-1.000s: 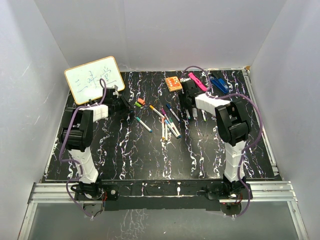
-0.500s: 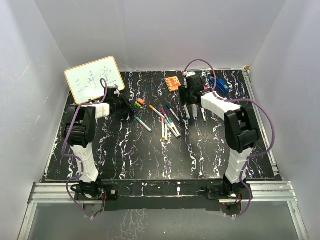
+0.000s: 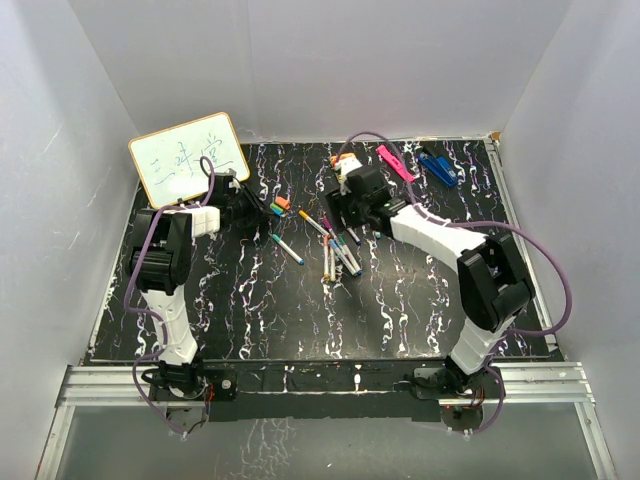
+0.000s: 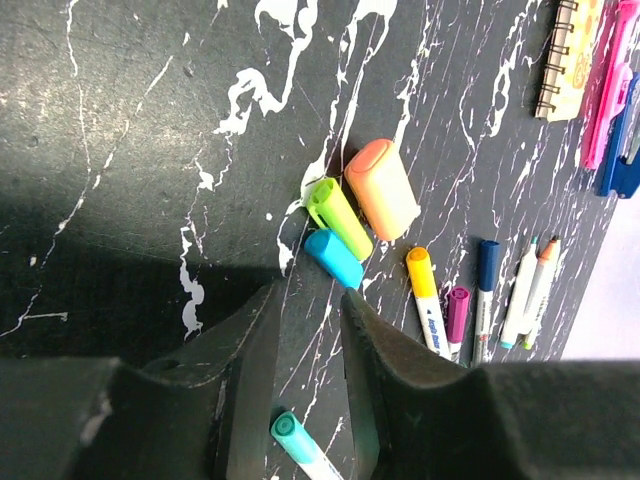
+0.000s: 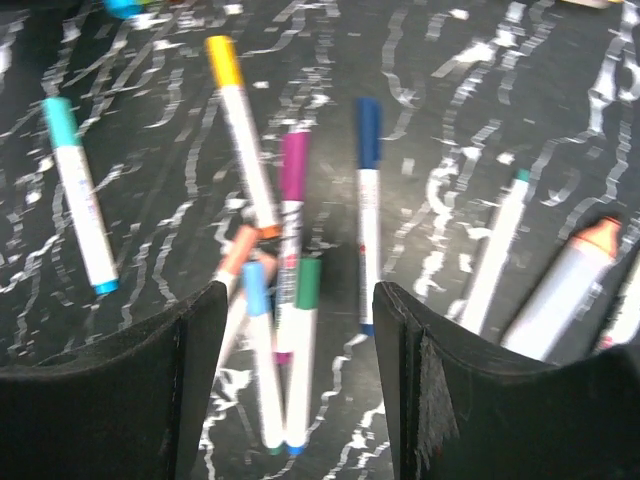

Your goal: Open the pen caps

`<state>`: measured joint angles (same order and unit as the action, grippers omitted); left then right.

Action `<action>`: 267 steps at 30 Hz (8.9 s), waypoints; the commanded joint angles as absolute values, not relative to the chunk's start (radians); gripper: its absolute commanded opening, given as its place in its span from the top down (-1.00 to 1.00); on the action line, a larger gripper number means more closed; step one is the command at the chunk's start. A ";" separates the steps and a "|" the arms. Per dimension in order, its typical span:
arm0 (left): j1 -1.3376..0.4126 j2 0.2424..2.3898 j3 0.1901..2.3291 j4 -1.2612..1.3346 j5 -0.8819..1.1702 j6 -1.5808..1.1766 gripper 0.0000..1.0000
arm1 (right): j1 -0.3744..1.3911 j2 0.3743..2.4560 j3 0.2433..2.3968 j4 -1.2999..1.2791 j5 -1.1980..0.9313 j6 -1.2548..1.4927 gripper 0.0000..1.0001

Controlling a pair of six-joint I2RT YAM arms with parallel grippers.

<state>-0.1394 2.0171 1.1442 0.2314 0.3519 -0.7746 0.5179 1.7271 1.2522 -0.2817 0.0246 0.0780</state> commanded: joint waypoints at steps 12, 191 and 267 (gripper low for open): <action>-0.103 1.733 0.998 0.197 0.270 -0.781 -0.23 | 0.750 1.882 1.343 -0.252 -0.001 0.026 -0.17; -0.197 1.694 1.039 0.300 0.341 -0.815 1.00 | 0.697 1.498 1.091 -0.294 0.240 0.159 1.00; -0.104 1.373 0.749 0.439 0.311 -0.886 -0.57 | 0.167 1.793 1.150 -0.169 0.269 0.134 1.00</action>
